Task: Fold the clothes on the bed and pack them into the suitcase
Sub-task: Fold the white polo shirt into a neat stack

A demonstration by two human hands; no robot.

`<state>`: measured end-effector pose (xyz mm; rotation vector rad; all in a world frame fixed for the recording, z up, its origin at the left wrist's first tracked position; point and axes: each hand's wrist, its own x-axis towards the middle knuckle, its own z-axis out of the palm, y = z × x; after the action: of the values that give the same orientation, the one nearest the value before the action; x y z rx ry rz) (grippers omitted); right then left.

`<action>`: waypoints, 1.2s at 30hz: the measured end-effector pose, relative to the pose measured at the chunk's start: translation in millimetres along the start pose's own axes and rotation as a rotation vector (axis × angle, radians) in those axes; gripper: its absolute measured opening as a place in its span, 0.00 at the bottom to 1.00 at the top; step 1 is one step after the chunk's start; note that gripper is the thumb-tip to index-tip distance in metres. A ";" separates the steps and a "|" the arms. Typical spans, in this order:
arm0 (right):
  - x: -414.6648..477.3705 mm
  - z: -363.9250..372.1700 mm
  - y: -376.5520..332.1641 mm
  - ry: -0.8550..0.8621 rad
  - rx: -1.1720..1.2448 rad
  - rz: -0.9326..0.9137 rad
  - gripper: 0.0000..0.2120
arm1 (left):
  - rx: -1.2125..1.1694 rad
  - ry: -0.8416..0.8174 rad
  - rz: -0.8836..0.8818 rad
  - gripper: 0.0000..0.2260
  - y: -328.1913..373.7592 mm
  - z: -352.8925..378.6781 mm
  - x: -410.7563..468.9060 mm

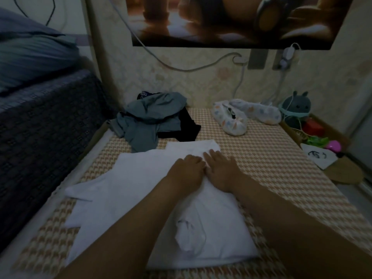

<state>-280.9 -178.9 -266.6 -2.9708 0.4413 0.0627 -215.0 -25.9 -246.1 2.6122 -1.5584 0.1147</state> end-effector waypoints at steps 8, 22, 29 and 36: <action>7.7 5.4 12.3 0.074 -0.108 -0.014 0.31 | 0.021 -0.104 -0.112 0.28 -7.6 25.8 -0.9; -99.1 -3.9 -7.3 -0.094 0.441 -0.132 0.23 | -0.104 -0.035 0.231 0.30 51.8 -31.2 -108.5; -124.6 -25.1 8.9 0.076 0.495 0.141 0.17 | -0.238 0.006 0.248 0.17 107.3 -27.9 -115.3; -120.1 -18.9 11.3 0.107 0.561 0.159 0.14 | -0.427 0.000 0.354 0.07 114.7 -23.5 -110.8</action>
<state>-398.7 -157.9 -242.0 -2.3924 0.5940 -0.1759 -368.9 19.5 -230.3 2.0034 -1.7961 -0.1741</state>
